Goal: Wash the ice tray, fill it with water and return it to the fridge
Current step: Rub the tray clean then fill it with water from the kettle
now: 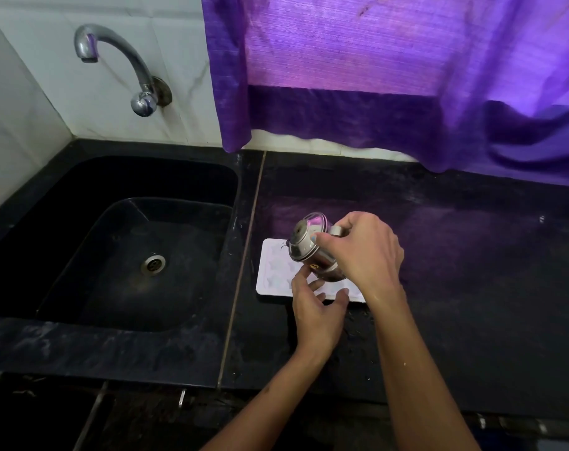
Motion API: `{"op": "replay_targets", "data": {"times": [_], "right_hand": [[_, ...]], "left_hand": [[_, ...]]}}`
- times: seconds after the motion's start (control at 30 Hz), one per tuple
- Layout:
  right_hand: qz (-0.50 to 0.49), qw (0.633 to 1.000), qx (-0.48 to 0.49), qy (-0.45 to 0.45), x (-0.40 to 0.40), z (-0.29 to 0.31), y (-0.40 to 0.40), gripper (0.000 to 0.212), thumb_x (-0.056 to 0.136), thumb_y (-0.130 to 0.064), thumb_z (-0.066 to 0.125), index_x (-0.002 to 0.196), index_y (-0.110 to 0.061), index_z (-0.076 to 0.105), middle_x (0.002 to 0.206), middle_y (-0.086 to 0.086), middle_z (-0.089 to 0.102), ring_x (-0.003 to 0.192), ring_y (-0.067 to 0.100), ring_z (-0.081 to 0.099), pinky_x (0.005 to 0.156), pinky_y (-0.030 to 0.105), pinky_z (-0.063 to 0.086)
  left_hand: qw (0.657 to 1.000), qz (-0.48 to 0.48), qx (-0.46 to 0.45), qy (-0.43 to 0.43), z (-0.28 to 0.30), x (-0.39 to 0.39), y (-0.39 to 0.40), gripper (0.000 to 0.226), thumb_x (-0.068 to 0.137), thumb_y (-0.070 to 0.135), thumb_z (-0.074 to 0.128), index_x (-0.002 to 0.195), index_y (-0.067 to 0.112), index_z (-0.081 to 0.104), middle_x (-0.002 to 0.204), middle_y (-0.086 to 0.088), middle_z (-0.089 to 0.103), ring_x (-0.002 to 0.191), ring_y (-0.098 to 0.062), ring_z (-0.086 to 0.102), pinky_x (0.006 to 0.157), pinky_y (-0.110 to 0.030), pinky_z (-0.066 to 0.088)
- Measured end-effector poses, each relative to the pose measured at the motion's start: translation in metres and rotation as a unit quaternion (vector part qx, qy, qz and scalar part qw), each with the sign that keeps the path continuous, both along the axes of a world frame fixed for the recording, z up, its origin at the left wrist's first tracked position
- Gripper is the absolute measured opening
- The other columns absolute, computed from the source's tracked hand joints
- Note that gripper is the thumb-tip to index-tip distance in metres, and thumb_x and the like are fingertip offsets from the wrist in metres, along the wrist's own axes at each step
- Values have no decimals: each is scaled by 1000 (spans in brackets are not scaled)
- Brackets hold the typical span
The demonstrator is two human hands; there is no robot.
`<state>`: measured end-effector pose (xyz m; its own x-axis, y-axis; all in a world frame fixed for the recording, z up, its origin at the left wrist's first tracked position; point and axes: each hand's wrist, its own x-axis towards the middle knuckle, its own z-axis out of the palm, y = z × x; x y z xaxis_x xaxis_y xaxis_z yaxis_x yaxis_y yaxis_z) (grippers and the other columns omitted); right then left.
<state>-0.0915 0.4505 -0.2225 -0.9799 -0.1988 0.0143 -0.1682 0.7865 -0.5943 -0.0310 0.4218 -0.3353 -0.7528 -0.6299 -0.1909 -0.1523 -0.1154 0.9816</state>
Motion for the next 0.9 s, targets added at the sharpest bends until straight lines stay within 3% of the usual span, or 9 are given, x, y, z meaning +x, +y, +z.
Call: {"op": "replay_targets", "data": {"times": [0.2,0.33,0.43,0.63,0.77,0.9], "right_hand": [[-9,999,-28,-17,-1,1,9,32,78,-45,72,62,-21,57,71,-5,65,76,19,62,64,28,39],[-34,994,-87,-51,-8,-1,23,33,72,-49,74,70,-18,63,70,-5,66,74,17,63,63,30,43],[-56,986,-144,-58,-13,-5,39,34,67,-49,78,68,-18,65,69,-4,69,74,17,67,71,39,54],[-111,975,-185,-52,-16,-6,75,33,61,-47,79,66,-18,66,63,-4,68,67,17,66,72,43,54],[-135,980,-141,-25,-13,0,99,31,66,-48,77,69,-20,64,69,-5,68,76,20,66,75,41,54],[-155,983,-93,-27,-12,8,120,30,67,-47,75,72,-19,64,73,-5,67,80,23,63,74,36,49]], "left_hand": [[1000,2,-5,8,2,3,3,65,76,9,74,131,20,40,126,2,51,106,-4,53,86,-18,45],[999,-3,-33,28,6,6,8,62,77,9,73,128,24,41,122,13,45,105,3,50,88,-18,44],[998,-13,-51,39,8,6,13,61,77,9,72,128,25,41,127,13,45,111,3,49,91,-21,44],[994,-67,-65,56,15,4,34,63,78,6,69,132,25,43,131,15,52,120,3,47,101,-32,43],[989,-124,-56,49,15,0,54,61,79,6,67,130,29,43,125,23,52,120,4,47,100,-23,42],[982,-176,-51,40,17,-5,73,61,79,4,68,129,27,43,114,22,54,106,12,51,80,0,38]]}}
